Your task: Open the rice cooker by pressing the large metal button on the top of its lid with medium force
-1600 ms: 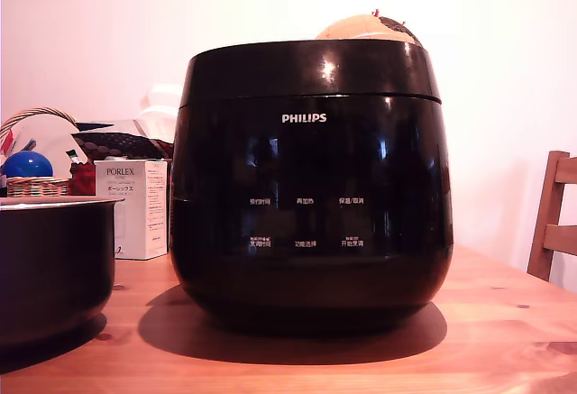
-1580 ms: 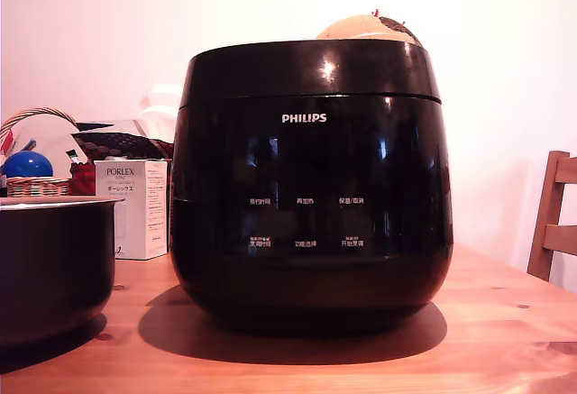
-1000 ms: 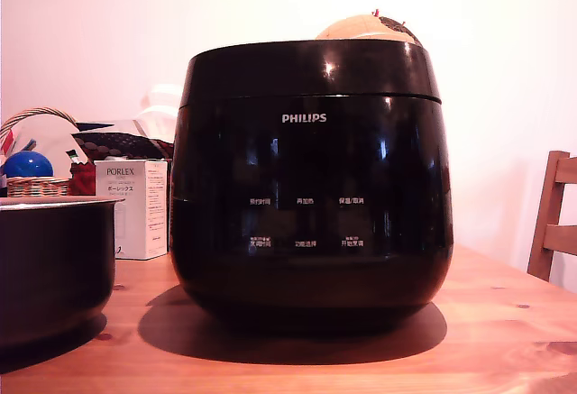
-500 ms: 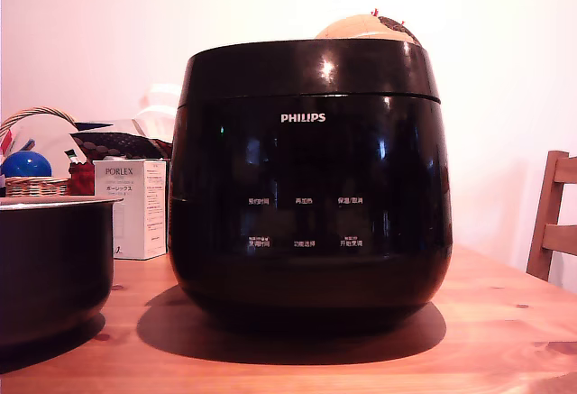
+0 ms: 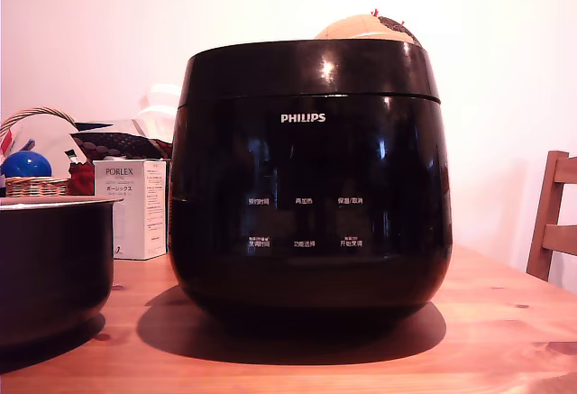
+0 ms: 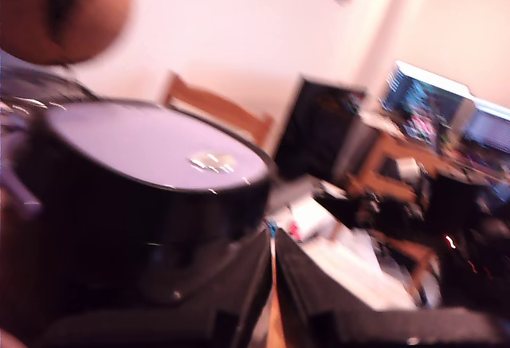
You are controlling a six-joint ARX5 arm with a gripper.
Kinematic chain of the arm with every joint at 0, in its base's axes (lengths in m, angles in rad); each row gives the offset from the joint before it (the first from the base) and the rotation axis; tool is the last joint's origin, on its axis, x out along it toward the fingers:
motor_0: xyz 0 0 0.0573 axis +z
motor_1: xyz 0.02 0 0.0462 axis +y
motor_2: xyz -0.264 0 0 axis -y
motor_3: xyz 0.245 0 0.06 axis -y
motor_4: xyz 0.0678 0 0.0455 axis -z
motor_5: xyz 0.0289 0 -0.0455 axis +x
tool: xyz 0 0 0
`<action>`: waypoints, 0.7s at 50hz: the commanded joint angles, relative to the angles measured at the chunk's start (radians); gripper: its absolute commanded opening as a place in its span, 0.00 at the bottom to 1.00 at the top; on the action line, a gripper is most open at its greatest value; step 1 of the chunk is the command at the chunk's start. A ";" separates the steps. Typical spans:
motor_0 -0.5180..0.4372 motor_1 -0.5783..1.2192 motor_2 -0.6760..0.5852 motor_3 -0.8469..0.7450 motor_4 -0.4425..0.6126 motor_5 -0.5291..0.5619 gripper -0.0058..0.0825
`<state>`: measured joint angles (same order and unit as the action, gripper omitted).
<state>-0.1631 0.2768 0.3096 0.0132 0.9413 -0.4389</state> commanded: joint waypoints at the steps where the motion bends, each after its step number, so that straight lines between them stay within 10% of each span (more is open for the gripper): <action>1: -0.031 0.062 0.039 0.012 0.000 0.059 0.04; 35: -0.466 0.707 0.357 0.224 -0.435 0.401 0.04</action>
<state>-0.6117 0.9504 0.6552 0.2146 0.5343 -0.0479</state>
